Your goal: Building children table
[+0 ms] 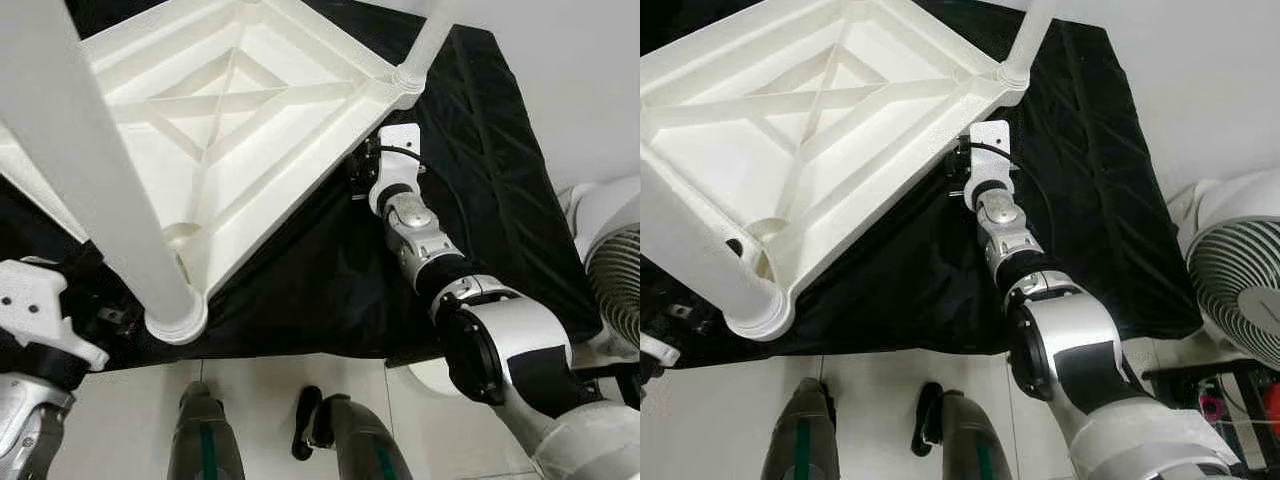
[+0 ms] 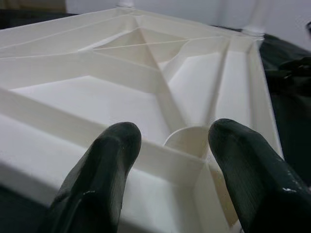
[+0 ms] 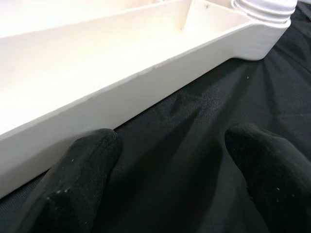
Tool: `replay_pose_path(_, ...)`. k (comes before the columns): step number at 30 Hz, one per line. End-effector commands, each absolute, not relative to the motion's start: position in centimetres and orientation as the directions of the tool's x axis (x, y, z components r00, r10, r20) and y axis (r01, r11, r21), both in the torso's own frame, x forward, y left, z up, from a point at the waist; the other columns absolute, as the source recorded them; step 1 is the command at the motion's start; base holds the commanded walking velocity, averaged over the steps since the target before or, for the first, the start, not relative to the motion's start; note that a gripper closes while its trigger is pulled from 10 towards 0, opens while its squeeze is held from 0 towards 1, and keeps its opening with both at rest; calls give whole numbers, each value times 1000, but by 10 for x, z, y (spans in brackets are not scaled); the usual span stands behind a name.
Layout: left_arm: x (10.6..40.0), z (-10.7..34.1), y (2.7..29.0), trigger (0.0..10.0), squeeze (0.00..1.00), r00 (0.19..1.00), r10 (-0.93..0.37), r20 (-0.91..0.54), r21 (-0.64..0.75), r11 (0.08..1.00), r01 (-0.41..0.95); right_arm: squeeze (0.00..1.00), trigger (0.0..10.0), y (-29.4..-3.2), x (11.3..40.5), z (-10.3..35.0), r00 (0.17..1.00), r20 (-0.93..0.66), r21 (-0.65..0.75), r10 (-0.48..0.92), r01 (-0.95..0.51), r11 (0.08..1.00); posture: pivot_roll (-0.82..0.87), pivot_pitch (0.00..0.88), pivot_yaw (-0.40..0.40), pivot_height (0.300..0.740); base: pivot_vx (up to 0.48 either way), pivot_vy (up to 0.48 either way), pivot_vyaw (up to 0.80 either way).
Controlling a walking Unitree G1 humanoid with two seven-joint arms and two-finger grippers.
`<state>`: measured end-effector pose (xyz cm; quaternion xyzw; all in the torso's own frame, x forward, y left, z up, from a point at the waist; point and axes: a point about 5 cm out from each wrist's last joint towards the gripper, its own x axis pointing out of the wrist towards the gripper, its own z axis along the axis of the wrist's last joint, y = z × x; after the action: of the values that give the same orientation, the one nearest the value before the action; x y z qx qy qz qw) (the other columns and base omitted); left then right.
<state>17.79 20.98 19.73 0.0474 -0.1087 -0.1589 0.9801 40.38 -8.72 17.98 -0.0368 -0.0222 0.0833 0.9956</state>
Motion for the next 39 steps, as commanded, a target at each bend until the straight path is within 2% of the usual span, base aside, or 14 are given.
replay_pose_path(1,177,200,197,10000,0,890,-411,196,121,911,394,0,10000,-86,404,175,982,-6,-60,191,-191,980,274,217,-140,740,0,0,0)
replay_pose_path(7,182,204,184,10000,0,856,-474,207,106,881,462,0,10000,-82,404,179,972,-2,-49,234,-234,971,259,228,-134,740,0,0,0)
replay_pose_path(13,191,209,158,10000,0,770,-601,212,98,797,596,0,10000,-70,405,188,955,28,37,294,-295,955,227,244,-138,740,0,0,0)
replay_pose_path(35,194,217,137,10000,0,709,-671,220,81,736,672,0,10000,-41,401,201,905,70,41,419,-422,906,225,251,-124,740,0,0,0)
replay_pose_path(39,189,218,133,10000,0,695,-687,212,71,720,690,0,10000,-29,397,200,872,66,24,486,-488,873,231,264,-121,740,0,0,0)
